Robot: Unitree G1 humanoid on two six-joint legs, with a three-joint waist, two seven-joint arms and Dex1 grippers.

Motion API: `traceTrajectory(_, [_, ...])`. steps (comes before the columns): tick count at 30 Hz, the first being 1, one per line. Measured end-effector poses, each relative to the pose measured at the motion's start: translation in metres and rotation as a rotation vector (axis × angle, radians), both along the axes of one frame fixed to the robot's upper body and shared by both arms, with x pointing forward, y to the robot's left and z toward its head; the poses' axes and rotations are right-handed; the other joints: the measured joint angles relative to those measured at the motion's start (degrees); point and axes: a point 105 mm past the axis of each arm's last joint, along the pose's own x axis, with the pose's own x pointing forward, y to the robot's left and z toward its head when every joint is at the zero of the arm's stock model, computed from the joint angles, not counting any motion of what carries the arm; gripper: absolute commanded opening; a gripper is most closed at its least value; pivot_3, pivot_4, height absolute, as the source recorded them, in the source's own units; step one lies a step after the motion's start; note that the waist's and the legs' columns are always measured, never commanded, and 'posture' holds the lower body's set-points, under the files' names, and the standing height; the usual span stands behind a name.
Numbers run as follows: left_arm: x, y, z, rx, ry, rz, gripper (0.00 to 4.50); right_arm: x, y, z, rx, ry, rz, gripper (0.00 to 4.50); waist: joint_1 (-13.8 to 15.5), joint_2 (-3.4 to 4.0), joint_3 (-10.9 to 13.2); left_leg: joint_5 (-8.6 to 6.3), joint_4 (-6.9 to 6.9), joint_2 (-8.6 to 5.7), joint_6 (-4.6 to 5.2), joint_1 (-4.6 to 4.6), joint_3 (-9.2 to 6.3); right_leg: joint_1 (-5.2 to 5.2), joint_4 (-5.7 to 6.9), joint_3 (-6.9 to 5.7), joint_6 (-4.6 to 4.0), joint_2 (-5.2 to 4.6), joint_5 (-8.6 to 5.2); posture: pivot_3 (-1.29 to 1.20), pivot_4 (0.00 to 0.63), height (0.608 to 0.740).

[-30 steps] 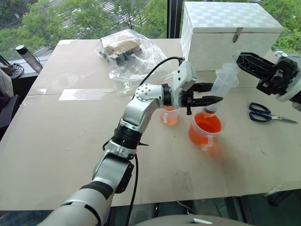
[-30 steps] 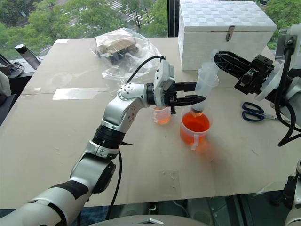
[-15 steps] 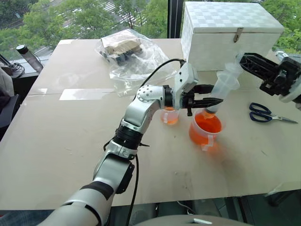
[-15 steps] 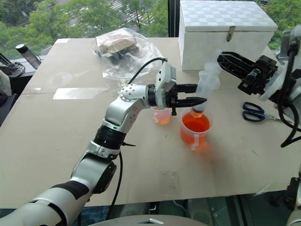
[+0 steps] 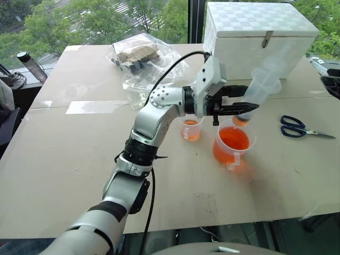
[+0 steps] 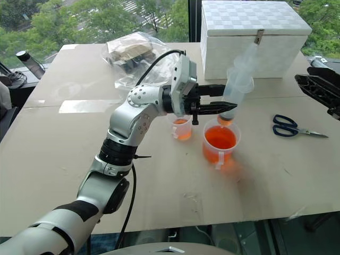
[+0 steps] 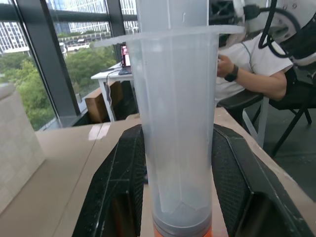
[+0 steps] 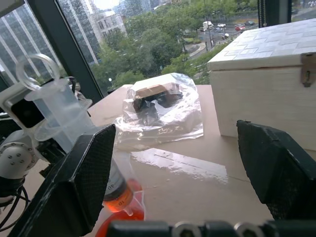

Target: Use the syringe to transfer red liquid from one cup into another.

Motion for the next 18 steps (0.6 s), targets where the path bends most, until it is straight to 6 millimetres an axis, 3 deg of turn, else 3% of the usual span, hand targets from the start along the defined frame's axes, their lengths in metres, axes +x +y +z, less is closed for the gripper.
traceTrajectory(3, [-0.004,-0.001,0.003,-0.002,0.013,-0.006,1.39,0.0,0.002,-0.007,0.013,0.007,0.004,4.16,0.02,0.01,-0.01,0.0,0.0,0.02,0.0,0.02,-0.02,0.01,0.03,-0.01,0.0,0.05,0.0,0.0,0.15,0.74])
traceTrajectory(9, [0.002,0.008,0.015,-0.012,0.039,0.044,1.39,0.006,0.028,-0.026,-0.015,0.014,0.051,4.16,0.1,0.06,-0.01,0.0,0.02,0.02,-0.01,-0.01,-0.01,0.0,0.0,0.0,0.0,0.04,0.0,0.0,0.15,0.74])
traceTrajectory(18, [0.005,0.015,0.015,0.002,0.056,0.078,1.39,0.011,0.032,-0.023,-0.005,-0.007,0.038,4.16,0.04,0.06,-0.01,0.01,0.01,0.0,-0.02,0.0,-0.02,0.01,-0.03,0.0,0.0,0.04,0.0,0.0,0.15,0.74])
